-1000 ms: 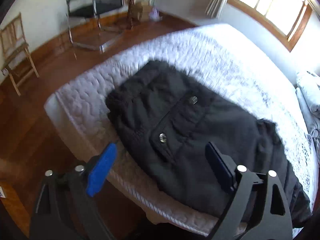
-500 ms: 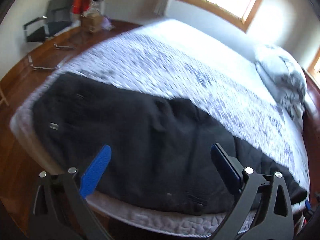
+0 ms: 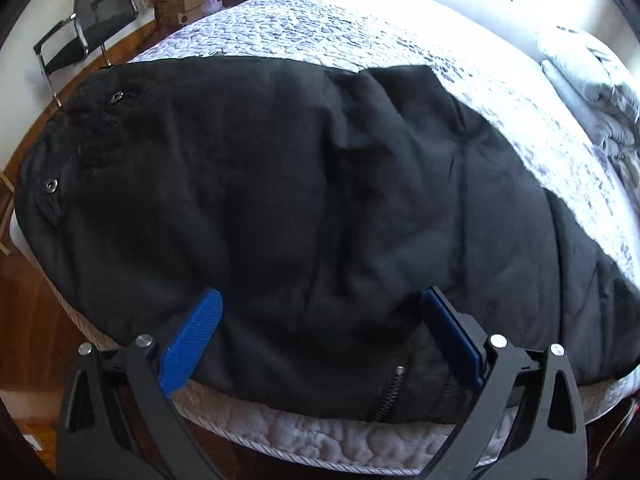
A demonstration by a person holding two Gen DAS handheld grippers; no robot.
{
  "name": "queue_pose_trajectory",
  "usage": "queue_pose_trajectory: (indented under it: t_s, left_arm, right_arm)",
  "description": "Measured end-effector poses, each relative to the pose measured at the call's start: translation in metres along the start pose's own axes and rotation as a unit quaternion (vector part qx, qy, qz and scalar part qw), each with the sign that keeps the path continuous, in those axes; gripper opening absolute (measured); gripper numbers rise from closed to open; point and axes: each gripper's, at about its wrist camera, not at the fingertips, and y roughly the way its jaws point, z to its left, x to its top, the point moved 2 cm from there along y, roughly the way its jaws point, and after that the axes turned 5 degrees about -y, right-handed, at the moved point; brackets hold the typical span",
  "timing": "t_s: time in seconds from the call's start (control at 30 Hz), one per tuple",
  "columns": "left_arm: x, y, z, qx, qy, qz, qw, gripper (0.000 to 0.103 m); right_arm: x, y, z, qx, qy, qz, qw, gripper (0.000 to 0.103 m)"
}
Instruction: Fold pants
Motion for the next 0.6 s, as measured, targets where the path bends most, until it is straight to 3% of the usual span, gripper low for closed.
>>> queue_pose_trajectory:
  t_s: [0.07,0.13,0.23,0.3,0.37,0.5,0.6]
  left_arm:
    - [-0.003,0.003,-0.001,0.006,0.01,-0.001,0.9999,0.1]
    - [-0.005,0.005,0.0,0.007,0.015,-0.001,0.9999,0.1]
    - [-0.008,0.003,0.002,0.001,0.017,-0.002,0.9999,0.1]
    - [-0.008,0.004,0.004,0.001,0.022,-0.001,0.9998,0.1]
    - [-0.009,0.004,0.002,0.005,0.029,0.001,0.9996,0.1]
    - [-0.008,0.007,-0.004,0.015,0.031,0.01,0.9994,0.1]
    - [-0.004,0.003,-0.011,0.015,0.026,0.016,0.9994,0.1]
  right_arm:
    - [0.002,-0.002,0.022,0.011,-0.04,-0.006,0.999,0.01]
    - [-0.002,-0.015,0.055,0.067,-0.109,-0.021,0.992,0.01]
    - [-0.025,-0.048,0.1,0.155,-0.246,-0.059,0.955,0.01]
    - [-0.037,-0.06,0.104,0.173,-0.278,-0.066,0.943,0.01]
    - [-0.041,-0.059,0.084,0.151,-0.269,-0.066,0.949,0.01]
    - [-0.028,-0.028,0.019,0.013,-0.226,-0.052,0.973,0.011]
    - [-0.018,-0.006,-0.031,-0.062,-0.181,-0.033,0.981,0.022]
